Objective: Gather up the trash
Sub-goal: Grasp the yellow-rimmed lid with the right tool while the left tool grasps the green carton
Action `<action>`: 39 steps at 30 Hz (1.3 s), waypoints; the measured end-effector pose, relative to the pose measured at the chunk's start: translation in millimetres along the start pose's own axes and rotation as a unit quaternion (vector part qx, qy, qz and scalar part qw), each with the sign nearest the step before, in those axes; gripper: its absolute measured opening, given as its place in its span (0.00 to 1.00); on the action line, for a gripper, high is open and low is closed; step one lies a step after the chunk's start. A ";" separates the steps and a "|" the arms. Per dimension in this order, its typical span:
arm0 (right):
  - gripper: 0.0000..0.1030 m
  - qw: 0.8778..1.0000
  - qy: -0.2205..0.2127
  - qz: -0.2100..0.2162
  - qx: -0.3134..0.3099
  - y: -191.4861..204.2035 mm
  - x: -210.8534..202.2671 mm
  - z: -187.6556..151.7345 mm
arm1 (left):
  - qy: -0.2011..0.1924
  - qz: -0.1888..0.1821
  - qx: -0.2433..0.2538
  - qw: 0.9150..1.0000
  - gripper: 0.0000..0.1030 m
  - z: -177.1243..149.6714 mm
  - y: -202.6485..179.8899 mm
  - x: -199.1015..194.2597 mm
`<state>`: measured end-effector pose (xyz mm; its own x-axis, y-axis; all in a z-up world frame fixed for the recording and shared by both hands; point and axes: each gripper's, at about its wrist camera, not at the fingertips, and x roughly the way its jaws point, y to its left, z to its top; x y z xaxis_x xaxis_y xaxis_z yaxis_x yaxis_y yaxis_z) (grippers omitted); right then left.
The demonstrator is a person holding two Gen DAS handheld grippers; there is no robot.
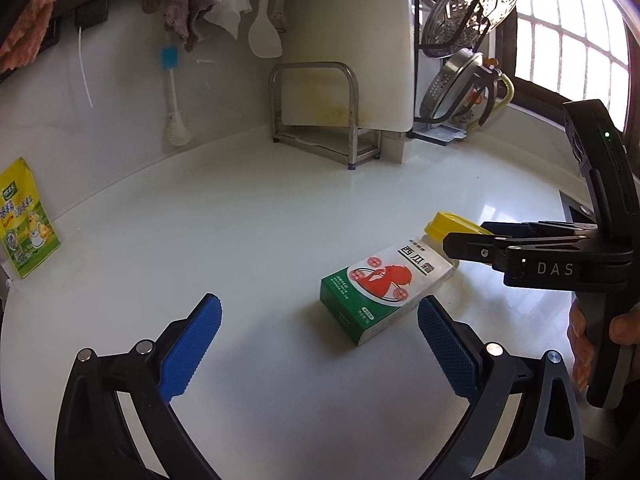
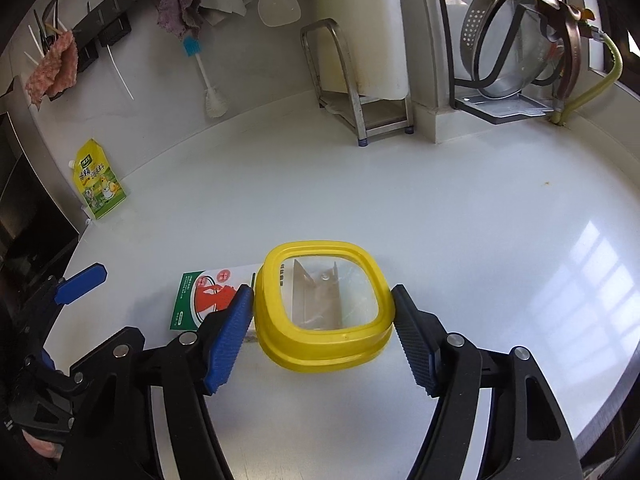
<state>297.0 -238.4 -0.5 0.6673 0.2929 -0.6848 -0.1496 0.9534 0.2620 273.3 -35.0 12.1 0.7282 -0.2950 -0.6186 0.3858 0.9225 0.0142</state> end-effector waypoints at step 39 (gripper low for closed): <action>0.65 0.993 -0.036 0.061 0.089 -38.1 -102.9 -74.3 | 0.129 -0.161 0.107 0.972 0.61 18.6 -38.1 83.5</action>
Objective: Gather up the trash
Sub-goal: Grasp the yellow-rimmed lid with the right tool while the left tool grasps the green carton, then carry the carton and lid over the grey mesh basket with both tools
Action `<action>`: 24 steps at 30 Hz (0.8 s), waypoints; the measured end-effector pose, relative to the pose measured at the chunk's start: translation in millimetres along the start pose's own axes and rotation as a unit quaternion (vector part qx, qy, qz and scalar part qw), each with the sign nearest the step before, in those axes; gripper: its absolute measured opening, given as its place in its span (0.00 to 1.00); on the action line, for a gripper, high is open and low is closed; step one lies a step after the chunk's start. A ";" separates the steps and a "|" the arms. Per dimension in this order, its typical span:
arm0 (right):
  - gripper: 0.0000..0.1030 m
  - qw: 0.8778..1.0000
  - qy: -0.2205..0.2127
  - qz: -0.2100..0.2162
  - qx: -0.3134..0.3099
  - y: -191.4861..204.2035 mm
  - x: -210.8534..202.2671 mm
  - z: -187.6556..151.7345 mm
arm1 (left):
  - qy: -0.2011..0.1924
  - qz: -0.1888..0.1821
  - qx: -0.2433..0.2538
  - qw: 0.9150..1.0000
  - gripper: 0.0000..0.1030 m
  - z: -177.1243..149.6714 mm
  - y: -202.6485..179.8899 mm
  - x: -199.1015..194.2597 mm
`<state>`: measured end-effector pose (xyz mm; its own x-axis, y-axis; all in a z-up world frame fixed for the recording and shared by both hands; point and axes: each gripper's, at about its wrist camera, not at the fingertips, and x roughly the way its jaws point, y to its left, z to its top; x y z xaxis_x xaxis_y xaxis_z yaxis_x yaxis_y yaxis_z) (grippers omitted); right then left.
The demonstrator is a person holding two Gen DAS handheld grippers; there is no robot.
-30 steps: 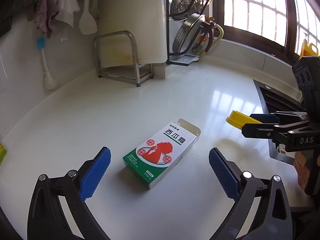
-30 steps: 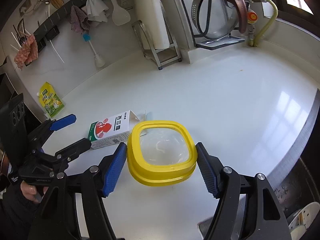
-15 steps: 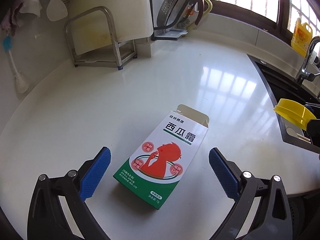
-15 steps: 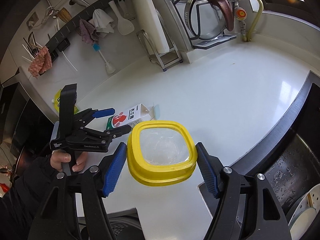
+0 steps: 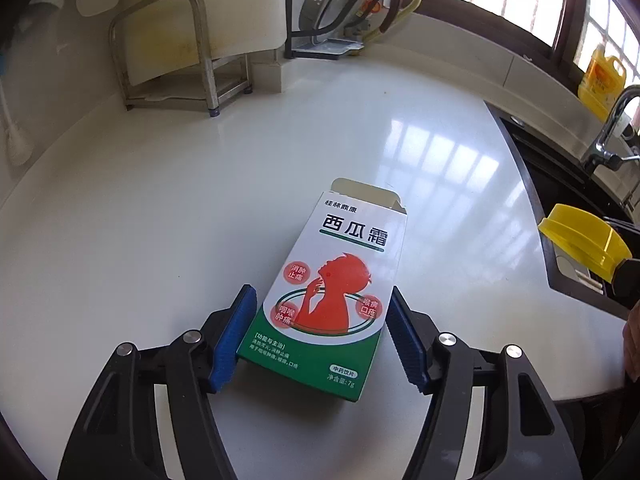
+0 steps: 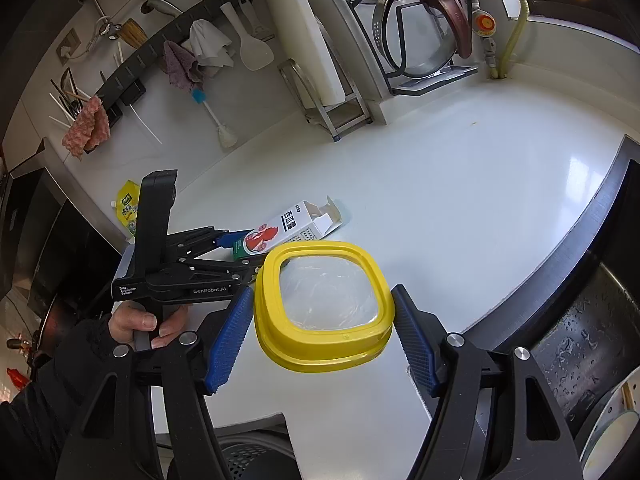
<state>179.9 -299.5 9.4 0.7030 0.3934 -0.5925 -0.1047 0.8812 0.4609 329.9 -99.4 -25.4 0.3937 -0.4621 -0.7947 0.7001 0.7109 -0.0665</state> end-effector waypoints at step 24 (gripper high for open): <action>0.65 1.000 -0.011 0.005 -0.006 38.1 -46.7 -65.0 | -0.086 0.103 -0.129 0.983 0.50 -95.9 -57.9 -124.5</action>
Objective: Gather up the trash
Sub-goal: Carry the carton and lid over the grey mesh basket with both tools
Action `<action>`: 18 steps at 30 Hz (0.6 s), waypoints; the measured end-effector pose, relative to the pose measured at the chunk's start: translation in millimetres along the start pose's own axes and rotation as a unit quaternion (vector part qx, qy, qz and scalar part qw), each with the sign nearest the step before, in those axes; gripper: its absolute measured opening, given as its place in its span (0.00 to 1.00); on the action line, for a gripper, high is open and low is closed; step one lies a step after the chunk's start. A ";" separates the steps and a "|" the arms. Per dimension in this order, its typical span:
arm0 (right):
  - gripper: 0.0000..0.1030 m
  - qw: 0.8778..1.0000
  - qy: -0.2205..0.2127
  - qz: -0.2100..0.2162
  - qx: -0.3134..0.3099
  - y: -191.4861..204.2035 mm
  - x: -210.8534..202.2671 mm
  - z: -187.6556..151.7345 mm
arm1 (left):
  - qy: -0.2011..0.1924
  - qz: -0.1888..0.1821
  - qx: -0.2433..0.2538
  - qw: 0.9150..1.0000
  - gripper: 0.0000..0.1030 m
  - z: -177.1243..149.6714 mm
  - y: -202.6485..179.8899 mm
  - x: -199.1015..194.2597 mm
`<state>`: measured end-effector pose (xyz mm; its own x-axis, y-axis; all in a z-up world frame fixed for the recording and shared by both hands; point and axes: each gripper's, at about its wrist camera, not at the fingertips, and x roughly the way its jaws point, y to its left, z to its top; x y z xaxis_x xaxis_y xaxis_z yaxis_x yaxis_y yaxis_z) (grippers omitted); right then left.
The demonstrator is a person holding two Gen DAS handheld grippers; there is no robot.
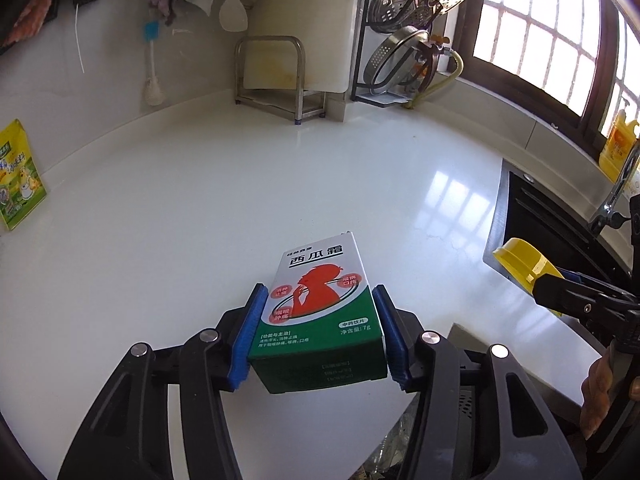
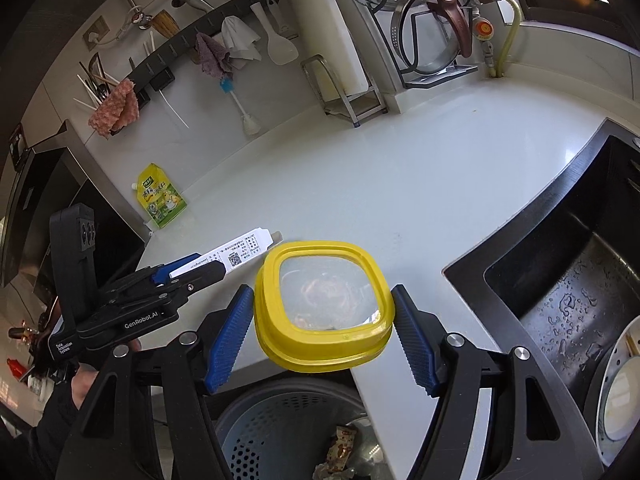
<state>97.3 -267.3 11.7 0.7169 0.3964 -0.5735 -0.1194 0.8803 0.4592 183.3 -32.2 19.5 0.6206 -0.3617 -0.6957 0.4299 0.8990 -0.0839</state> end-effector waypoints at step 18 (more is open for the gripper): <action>0.65 0.999 -0.012 -0.028 0.014 23.2 -64.9 -88.8 | -0.048 0.047 -0.041 0.997 0.50 -83.0 -41.9 -105.1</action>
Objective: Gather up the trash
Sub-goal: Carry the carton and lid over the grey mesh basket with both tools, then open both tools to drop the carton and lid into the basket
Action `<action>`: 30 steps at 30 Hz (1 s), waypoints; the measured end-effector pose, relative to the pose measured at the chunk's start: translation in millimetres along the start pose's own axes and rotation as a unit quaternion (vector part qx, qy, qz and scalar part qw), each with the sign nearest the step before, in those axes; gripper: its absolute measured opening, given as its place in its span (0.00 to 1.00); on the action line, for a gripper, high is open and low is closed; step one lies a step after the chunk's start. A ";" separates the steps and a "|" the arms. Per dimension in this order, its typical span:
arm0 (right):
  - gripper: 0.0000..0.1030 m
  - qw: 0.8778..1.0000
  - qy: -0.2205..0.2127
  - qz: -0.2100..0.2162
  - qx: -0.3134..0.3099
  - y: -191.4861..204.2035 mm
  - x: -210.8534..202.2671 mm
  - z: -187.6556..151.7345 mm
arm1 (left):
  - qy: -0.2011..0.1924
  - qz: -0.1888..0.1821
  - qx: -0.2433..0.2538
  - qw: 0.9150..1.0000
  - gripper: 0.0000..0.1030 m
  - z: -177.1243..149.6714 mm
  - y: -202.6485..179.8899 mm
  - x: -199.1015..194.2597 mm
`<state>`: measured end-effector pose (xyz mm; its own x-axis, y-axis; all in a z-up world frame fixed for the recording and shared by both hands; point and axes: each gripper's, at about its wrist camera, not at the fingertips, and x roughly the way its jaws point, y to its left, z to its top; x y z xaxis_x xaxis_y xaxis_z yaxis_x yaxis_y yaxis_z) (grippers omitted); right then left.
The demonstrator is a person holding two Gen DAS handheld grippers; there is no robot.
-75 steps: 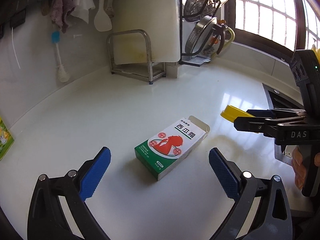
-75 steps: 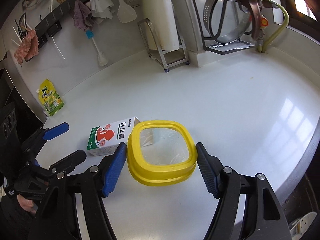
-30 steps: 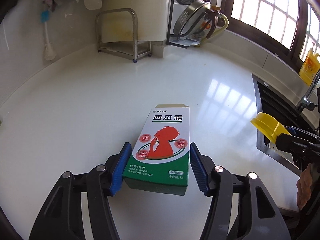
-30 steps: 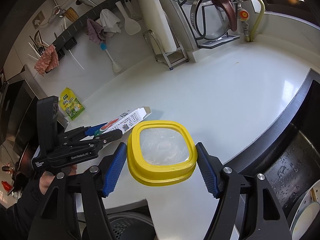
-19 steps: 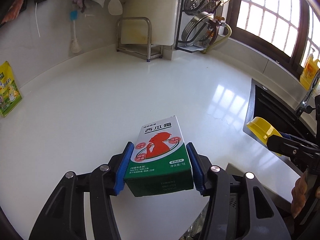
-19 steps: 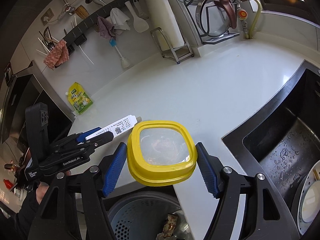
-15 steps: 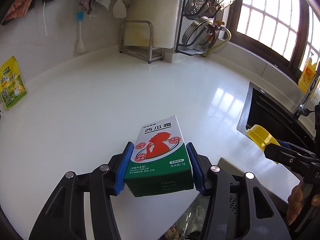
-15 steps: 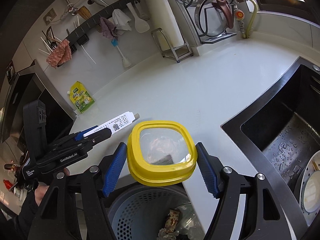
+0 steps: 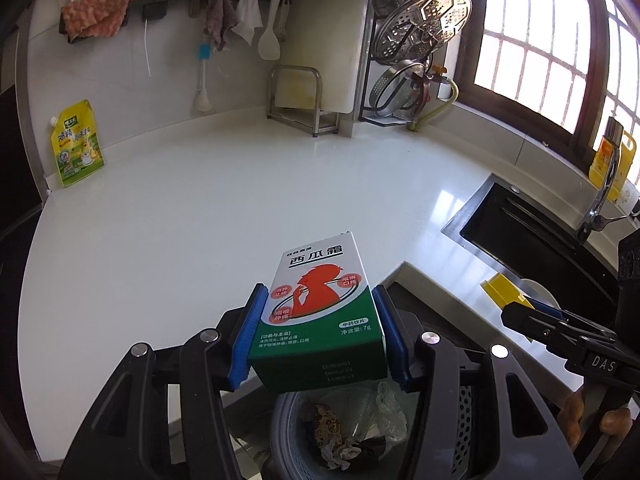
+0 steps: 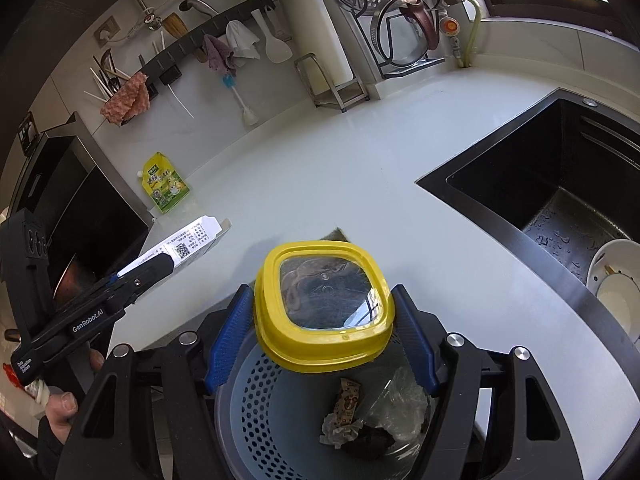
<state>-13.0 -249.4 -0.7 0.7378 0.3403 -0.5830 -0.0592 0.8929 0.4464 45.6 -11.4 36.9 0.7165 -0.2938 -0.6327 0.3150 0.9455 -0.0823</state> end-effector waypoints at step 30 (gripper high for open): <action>0.66 0.995 0.027 -0.089 -0.044 18.8 -14.9 -106.1 | 0.067 0.028 -0.002 0.997 0.51 -118.8 -42.9 -17.2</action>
<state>-96.5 -206.4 -55.6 0.7055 0.1884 -0.6832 0.0082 0.9618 0.2737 -54.2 -30.2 -40.1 0.6427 -0.2191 -0.7341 0.2744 0.9605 -0.0464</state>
